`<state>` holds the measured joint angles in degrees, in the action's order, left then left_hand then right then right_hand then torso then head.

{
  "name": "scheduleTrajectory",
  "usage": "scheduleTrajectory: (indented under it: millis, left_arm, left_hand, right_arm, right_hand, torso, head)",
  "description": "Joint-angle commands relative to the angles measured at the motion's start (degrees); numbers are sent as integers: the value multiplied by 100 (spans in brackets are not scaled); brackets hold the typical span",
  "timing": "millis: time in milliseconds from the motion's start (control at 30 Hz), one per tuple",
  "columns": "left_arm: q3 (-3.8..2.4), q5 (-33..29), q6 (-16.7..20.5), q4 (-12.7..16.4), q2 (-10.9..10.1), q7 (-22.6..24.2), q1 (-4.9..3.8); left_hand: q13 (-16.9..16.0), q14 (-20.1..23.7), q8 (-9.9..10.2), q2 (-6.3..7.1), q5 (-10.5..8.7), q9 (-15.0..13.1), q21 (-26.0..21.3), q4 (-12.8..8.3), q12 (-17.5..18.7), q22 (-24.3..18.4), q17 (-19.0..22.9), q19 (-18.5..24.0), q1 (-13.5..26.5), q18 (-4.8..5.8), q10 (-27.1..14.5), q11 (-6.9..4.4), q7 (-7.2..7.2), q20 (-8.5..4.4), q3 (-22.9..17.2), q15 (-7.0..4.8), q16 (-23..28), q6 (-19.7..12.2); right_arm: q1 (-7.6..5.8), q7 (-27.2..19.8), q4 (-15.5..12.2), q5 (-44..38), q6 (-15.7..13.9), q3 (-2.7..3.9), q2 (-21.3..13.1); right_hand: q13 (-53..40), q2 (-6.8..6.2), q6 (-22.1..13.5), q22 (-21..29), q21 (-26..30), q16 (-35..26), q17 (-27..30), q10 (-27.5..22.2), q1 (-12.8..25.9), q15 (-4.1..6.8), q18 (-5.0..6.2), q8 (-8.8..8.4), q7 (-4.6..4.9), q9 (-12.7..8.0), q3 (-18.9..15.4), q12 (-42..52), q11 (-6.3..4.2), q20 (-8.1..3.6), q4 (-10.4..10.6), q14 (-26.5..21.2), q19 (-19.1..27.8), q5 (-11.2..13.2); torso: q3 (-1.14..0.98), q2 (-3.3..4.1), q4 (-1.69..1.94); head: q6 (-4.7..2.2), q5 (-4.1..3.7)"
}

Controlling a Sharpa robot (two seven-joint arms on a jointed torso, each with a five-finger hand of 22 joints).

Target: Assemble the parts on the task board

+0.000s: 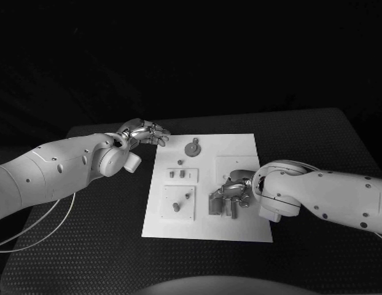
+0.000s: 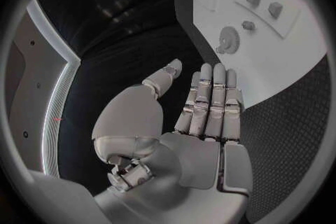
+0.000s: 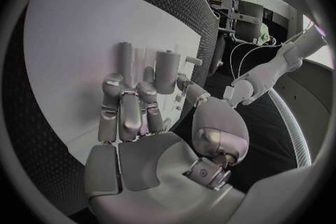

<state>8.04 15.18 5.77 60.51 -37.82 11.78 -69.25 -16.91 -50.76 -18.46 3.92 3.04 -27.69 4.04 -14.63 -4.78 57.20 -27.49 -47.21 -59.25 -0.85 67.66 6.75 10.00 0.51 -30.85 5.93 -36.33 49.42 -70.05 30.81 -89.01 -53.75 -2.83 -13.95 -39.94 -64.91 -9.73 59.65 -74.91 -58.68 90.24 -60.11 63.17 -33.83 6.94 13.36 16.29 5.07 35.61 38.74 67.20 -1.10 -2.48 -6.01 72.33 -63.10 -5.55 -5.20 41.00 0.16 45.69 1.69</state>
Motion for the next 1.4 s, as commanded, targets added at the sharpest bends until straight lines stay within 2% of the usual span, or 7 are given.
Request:
scheduleTrajectory:
  millis: [33, 133, 567, 733, 800, 1067, 1400]
  left_arm:
    - [-4, -29, -48, 7, 11, 41, -4]
    - [-4, -29, -49, 6, 12, 45, -4]
    - [-4, -29, -51, 4, 13, 42, -4]
    - [-4, -29, -55, 6, 7, 41, -4]
    - [-3, -29, -54, 7, 3, 41, -4]
    - [-3, -29, -58, 10, -9, 36, -4]
    - [-3, -30, -68, 14, -8, 32, -4]
  left_hand:
    - [5, -32, -15, 5, -9, 4, -11, 32, 39, -6, -10, 3, 59, 85, -30, -5, -5, 35, -3, 16, 39, -24]
    - [5, -31, -15, 7, -9, 4, -11, 32, 39, -7, -11, 3, 60, 85, -30, -5, -5, 35, -2, 16, 40, -24]
    - [6, -25, -15, 13, -9, 4, -12, 35, 39, -9, -18, 9, 63, 85, -31, -5, -4, 37, 1, 19, 50, -25]
    - [5, -25, -15, 12, -8, 4, -12, 35, 39, -10, -20, 10, 61, 85, -31, -5, -4, 37, 0, 19, 53, -24]
    - [5, -25, -16, 12, -9, 4, -12, 35, 39, -10, -21, 10, 61, 85, -30, -5, -4, 37, 0, 19, 53, -24]
    - [5, -25, -17, 10, -9, 4, -12, 37, 38, -11, -25, 11, 59, 85, -29, -5, -3, 37, -1, 20, 56, -22]
    - [4, -26, -20, 7, -9, 4, -11, 46, 36, -12, -32, 11, 68, 85, -26, -6, -3, 39, 2, 21, 61, -19]
  right_arm:
    - [42, -21, 0, -36, 188, -24, 19]
    - [42, -31, -5, -43, 187, -24, 17]
    - [44, -168, -53, -169, 61, -23, -18]
    - [47, -381, -149, -369, 199, -22, -106]
    - [47, -446, -198, -517, 328, -22, -124]
    - [57, -419, -272, -992, 639, -22, -114]
    - [104, -367, -306, -1254, 583, -23, -119]
  right_hand:
    - [-11, -126, -53, -88, 16, -31, 22, -42, 38, 0, 164, -40, 13, -2, 15, -32, 2, -14, 139, -61, 28, 26]
    - [-33, 75, -99, -106, 2, -24, 38, -92, 183, -5, 164, -39, 18, 28, -464, -30, 6, -22, -85, -118, 112, 45]
    - [-35, 136, -105, -97, -2, -27, 54, -98, 129, -1, 164, -38, 18, 39, -549, -32, 1, -45, -220, -134, 120, 33]
    - [-31, 352, -92, -92, -24, -36, 74, -72, -388, -6, 164, -23, 19, 60, -617, -26, 4, -48, -839, -123, 102, 27]
    - [-25, 319, -69, -84, -18, -45, 90, -61, -590, -9, 164, -10, 14, 69, -657, -29, 5, -31, -1030, -124, 99, 24]
    - [-15, 76, 21, -75, -2, -54, 87, -33, -1242, 8, 164, 43, -16, 107, -688, -30, -23, 1, -1042, -107, 84, 18]
    - [-10, 39, 93, -67, 4, -52, 34, -12, -1230, 20, 164, 82, -40, 129, -721, -29, -45, 21, -944, -62, 60, 16]
  torso:
    - [-1, 1, 2]
    - [0, 0, 0]
    - [-1, -1, 0]
    - [-4, -2, -3]
    - [-2, -1, 0]
    - [-8, -1, -3]
    - [-4, 1, 2]
  head:
    - [5, 3]
    - [3, 5]
    - [5, 6]
    - [-2, 4]
    - [-3, 4]
    - [0, 4]
    - [-8, -12]
